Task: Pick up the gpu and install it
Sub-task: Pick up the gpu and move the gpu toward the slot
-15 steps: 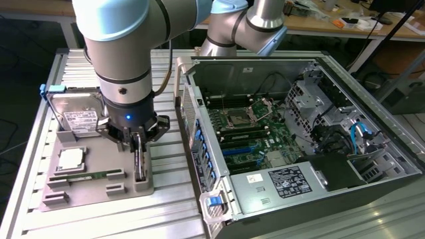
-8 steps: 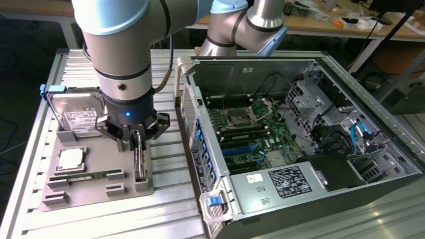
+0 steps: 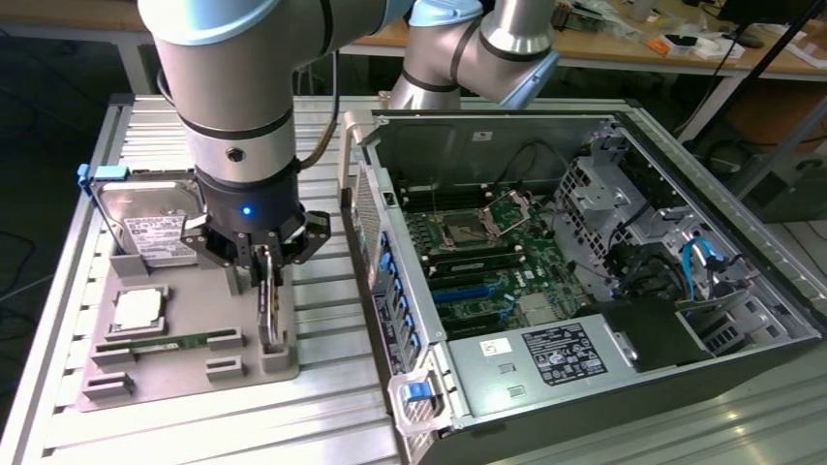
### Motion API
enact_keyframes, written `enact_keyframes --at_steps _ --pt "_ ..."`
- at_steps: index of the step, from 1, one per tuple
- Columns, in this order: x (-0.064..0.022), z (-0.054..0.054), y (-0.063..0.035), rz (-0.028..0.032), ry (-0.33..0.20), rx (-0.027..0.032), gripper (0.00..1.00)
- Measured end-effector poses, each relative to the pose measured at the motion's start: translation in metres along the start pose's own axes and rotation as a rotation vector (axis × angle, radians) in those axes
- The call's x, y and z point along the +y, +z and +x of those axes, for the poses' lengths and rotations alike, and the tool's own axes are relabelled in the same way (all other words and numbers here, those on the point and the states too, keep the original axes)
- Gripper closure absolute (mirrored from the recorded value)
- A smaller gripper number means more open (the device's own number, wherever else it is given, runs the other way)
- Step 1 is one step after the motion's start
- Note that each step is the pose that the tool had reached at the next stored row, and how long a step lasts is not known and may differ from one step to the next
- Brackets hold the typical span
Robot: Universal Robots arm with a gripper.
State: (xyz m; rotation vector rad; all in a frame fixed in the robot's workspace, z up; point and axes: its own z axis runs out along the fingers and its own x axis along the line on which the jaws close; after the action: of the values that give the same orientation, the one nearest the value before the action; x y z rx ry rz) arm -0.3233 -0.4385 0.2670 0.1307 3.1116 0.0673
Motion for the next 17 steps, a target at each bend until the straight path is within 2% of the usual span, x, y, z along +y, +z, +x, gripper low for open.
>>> enact_keyframes --at_steps 7,12,17 --pt "0.0000 0.000 -0.0001 0.0002 0.000 0.0001 0.73" --pt "0.0008 0.000 -0.0178 0.0027 0.000 -0.0002 0.73" --pt "0.0013 -0.001 -0.0297 0.0081 0.000 -0.0006 0.73"
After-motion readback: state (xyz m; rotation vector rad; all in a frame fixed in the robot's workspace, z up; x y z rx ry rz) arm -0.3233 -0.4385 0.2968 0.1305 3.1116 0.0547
